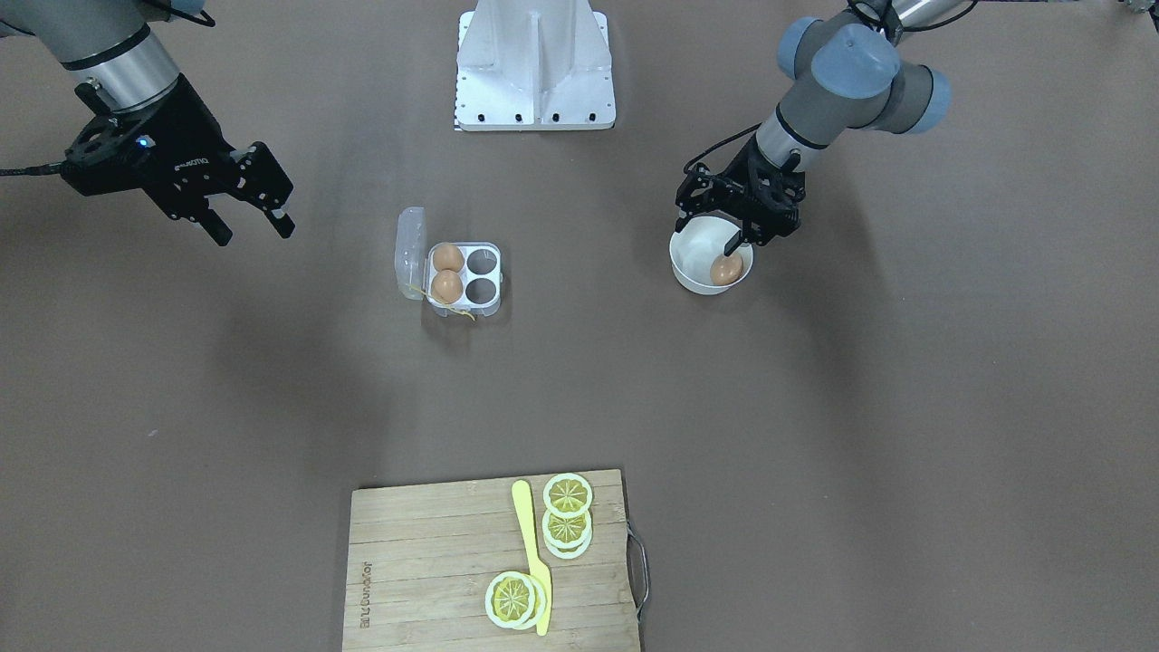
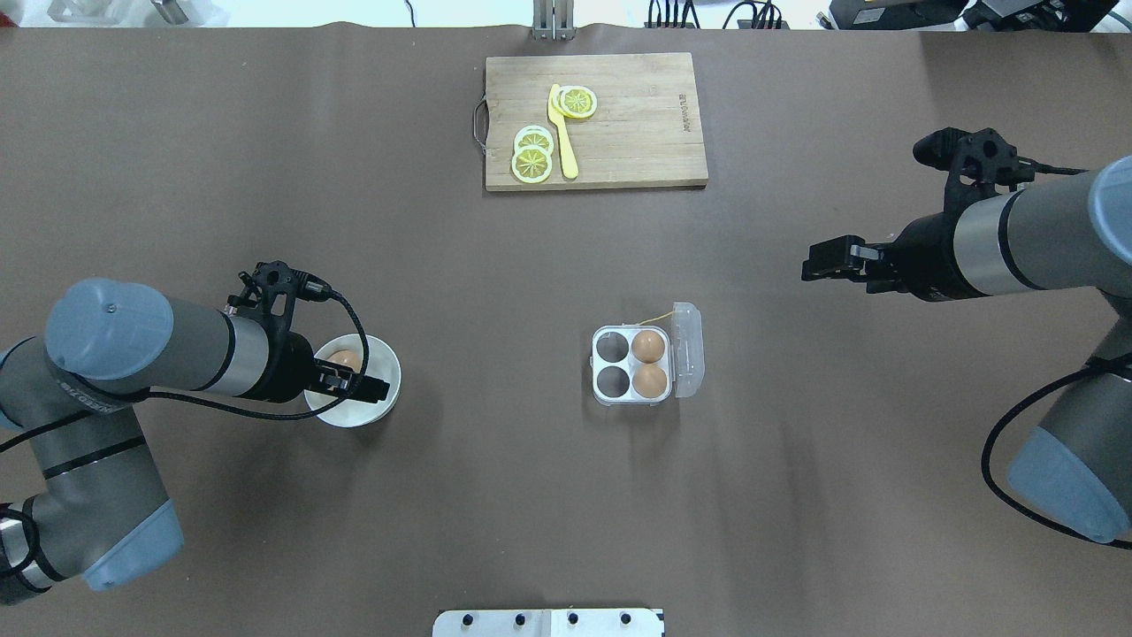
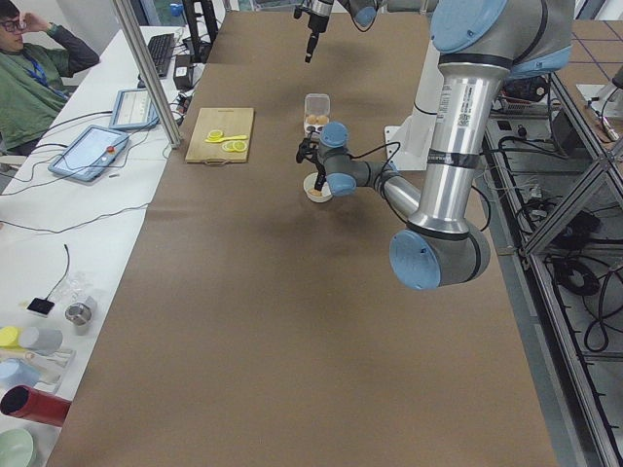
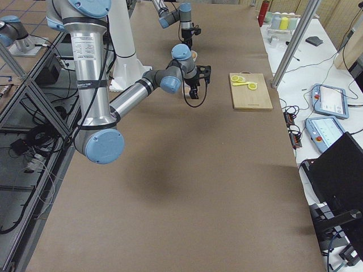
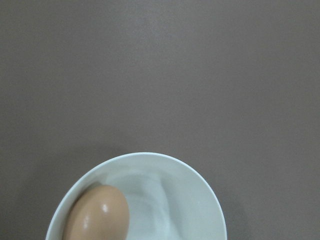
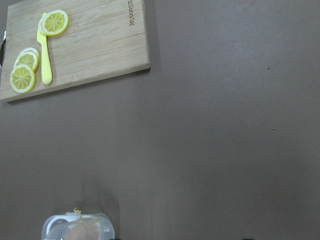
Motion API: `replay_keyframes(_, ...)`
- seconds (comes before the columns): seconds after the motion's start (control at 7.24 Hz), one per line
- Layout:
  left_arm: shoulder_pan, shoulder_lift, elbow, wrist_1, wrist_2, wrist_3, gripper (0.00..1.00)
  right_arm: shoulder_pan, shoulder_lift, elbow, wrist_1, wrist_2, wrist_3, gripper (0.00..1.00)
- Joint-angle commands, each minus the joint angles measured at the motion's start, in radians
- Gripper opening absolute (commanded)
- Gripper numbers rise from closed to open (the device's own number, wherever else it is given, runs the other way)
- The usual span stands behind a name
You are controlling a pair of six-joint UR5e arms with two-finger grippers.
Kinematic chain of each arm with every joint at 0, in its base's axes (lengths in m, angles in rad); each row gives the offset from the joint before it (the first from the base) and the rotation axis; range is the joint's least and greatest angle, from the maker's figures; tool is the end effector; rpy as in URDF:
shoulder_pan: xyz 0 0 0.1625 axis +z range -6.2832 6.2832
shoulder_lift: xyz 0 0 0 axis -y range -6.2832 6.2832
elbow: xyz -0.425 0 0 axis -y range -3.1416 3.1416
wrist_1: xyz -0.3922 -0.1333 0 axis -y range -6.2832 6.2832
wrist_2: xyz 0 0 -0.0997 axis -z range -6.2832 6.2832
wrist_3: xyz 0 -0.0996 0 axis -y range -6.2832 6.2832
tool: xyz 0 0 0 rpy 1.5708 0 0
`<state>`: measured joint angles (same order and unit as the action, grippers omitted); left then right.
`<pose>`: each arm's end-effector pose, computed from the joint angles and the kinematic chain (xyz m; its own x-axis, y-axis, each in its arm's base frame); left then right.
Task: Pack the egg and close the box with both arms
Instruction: 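Close the left gripper on the brown egg in the bowl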
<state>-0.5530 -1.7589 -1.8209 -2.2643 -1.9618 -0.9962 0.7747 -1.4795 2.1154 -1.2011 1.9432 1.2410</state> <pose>0.4268 -0.3754 0.3625 0.4080 0.3386 -0.8478 -0.0354 0.9338 0.3559 -0.2794 -0.4093 0.3183 0.5020 0.0693 0.8621 -0.2847 0.9545 0.0891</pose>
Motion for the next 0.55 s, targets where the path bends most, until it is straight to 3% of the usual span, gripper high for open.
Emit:
replay_keyframes(0.0,-0.036,0.001,0.008,0.002,-0.028,0.048,0.84,0.0,0.001,0.0,0.0,-0.001,0.0,0.86)
replay_keyframes(0.41,-0.031,-0.008,0.046,0.002,-0.022,0.07,0.84,0.0,0.007,-0.002,0.0,-0.004,0.0,0.86)
